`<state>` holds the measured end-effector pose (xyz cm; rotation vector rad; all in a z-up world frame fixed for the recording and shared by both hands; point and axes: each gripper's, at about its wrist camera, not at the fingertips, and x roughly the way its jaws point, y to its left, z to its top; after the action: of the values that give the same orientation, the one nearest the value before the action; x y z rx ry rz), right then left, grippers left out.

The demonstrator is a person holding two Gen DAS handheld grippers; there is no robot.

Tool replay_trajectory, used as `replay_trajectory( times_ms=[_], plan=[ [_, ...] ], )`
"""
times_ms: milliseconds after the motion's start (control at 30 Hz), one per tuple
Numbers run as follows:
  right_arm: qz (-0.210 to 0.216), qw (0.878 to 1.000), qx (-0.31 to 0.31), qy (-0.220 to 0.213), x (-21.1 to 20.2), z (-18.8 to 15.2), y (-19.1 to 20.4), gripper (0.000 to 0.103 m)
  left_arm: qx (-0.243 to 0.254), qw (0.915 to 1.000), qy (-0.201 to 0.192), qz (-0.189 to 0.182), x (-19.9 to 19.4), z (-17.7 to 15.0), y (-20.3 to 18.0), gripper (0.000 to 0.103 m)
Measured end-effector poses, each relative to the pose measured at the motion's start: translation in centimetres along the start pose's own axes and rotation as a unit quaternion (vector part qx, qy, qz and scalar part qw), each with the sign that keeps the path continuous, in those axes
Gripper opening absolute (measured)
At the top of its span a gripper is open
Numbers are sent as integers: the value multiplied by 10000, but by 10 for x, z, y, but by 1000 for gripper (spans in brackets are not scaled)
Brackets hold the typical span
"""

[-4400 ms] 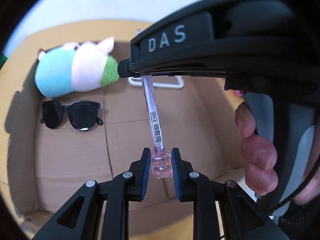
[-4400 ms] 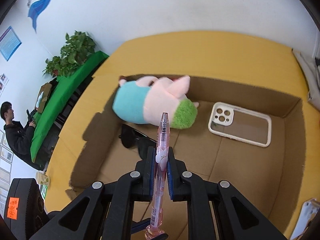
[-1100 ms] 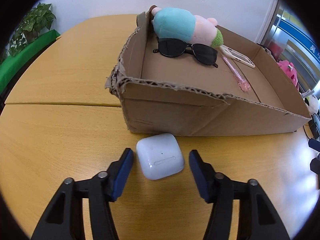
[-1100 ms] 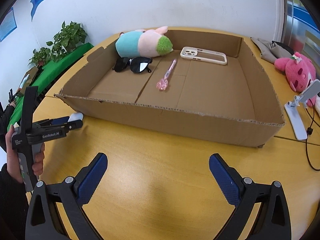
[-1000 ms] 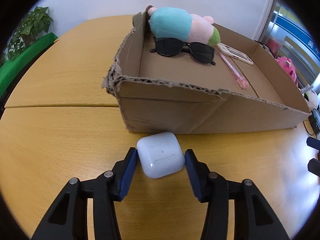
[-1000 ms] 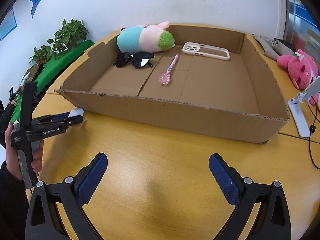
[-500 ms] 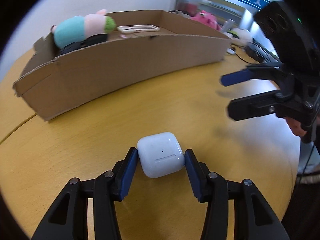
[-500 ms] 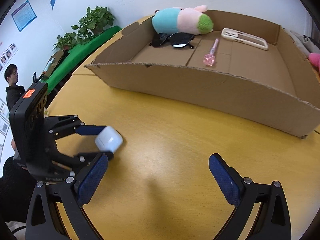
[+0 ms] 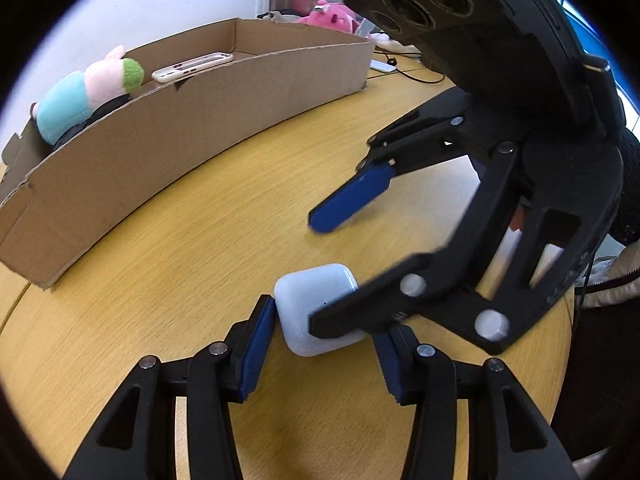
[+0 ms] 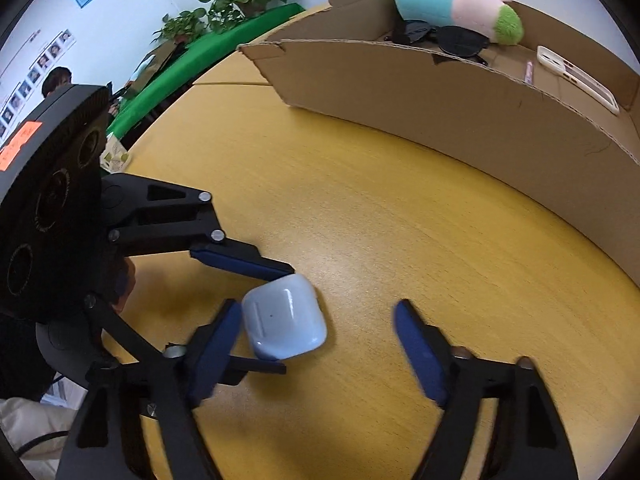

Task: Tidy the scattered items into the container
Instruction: 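Carry the earbud case with the left gripper into the box while the right tool hovers beside it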

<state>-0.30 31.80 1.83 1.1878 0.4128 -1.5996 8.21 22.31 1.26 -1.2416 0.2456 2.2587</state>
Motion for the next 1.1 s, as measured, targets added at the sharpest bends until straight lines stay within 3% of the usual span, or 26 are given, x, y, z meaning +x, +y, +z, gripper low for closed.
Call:
replay_trajectory(
  times_ms=[167, 367, 467, 767, 1100],
  plan=[
    [280, 9995, -52, 134, 0, -5, 6, 44, 199, 9997, 75, 80, 2, 2, -8, 47],
    [317, 9993, -56, 205, -6, -6, 8, 42, 269, 9994, 81, 210, 2, 7, -15, 44],
    [361, 9993, -104, 87, -17, -5, 12, 26, 295, 9991, -53, 289, -6, 11, -18, 42],
    [264, 9984, -373, -341, -62, 12, 14, 26, 718, 9946, -322, 679, -37, 44, -22, 42],
    [157, 9939, -733, -806, -109, 46, 11, 25, 1373, 9815, -555, 1212, -77, 85, -28, 42]
  ],
)
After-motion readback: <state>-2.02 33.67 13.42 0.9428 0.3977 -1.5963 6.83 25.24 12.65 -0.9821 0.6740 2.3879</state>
